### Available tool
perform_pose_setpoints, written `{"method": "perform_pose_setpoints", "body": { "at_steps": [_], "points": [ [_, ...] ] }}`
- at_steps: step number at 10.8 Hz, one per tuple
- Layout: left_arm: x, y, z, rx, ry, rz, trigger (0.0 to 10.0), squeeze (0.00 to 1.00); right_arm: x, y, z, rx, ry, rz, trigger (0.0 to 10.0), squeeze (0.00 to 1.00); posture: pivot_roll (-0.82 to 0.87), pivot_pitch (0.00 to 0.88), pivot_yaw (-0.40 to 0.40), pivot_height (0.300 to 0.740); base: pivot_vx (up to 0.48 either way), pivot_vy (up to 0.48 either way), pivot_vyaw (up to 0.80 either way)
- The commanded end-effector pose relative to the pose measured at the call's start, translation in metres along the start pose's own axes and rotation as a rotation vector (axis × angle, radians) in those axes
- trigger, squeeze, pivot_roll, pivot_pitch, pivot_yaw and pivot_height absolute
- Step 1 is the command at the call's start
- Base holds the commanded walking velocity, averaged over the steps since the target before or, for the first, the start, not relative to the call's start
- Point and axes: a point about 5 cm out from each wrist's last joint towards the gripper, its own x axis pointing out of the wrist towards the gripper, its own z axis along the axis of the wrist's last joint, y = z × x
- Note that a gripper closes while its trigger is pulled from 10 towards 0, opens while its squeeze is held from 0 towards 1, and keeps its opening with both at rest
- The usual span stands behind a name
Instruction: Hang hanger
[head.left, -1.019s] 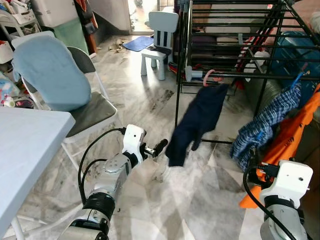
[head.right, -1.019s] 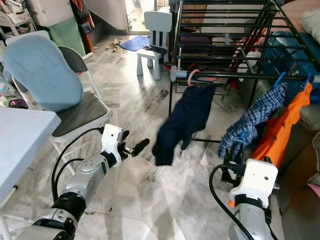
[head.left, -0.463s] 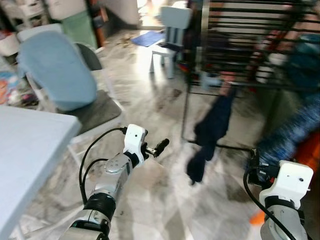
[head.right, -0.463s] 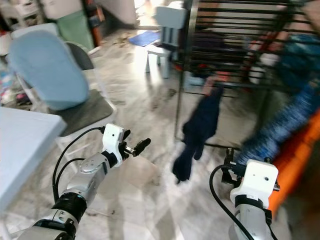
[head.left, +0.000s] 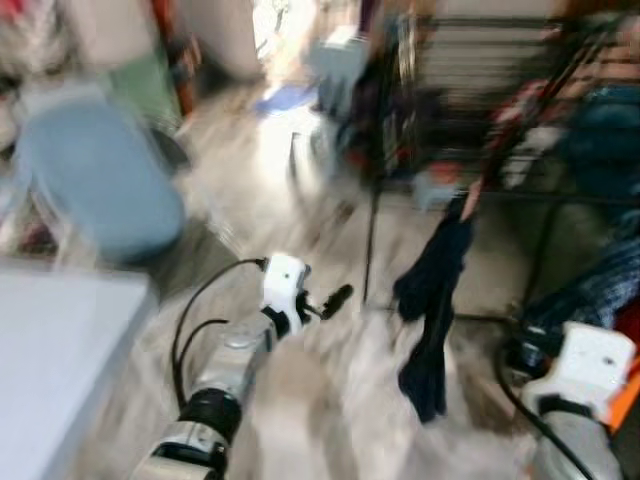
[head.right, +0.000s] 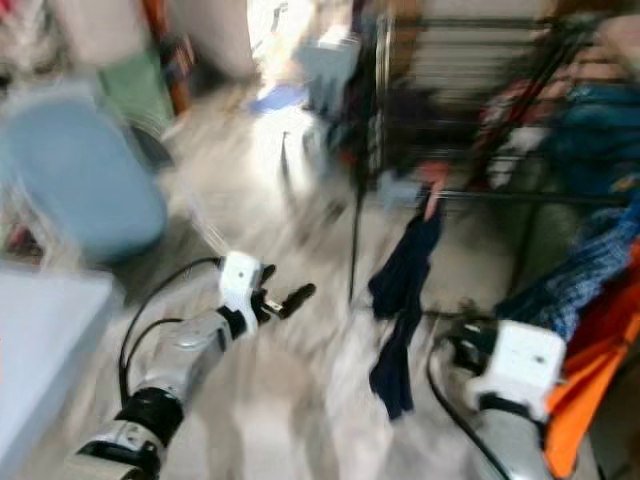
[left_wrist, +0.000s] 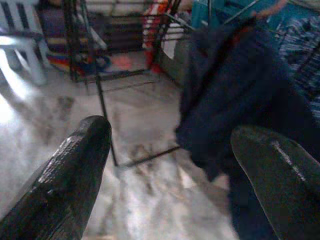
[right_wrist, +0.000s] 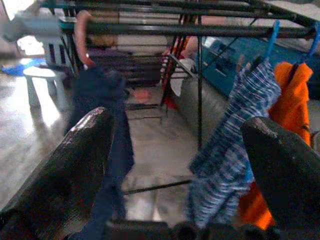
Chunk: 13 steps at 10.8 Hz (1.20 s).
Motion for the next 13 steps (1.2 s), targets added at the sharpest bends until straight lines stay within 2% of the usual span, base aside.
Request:
{"method": "perform_pose_setpoints", "body": {
  "at_steps": [1, 4, 9, 13],
  "points": [
    [-0.005, 0.0086, -0.0012, 0.012, 0.013, 0.031, 10.0, 0.0, -0.0005, 0.0023, 0.0009, 0.01, -0.001, 0.005, 10.0, 0.0, -0.07, 0.0, 0.02, 0.74, 0.0, 0.0, -0.8],
    [-0.0043, 0.004, -0.0058, 0.018, 0.036, 0.027, 10.0, 0.0, 0.0009, 0.0016, 0.0007, 0.002, 0.001, 0.01, 10.0, 0.0, -0.07, 0.0, 0.016, 0.74, 0.0, 0.0, 0.0],
    [-0.0042, 0.0017, -0.0046, 0.002, 0.017, 0.002, 10.0, 0.0, 0.0009, 0.0063, -0.0027, 0.005, 0.023, 0.031, 10.0, 0.0, -0.07, 0.0, 0.016, 0.74, 0.0, 0.0, 0.0],
    [-0.0044, -0.0012, -0.0066, -0.003, 0.015, -0.004, 10.0, 0.0, 0.0005, 0.0093, -0.0056, 0.007, 0.043, 0.051, 10.0, 0.0, -0.07, 0.0, 0.014, 0.74, 0.305, 0.0, 0.0]
  ]
}}
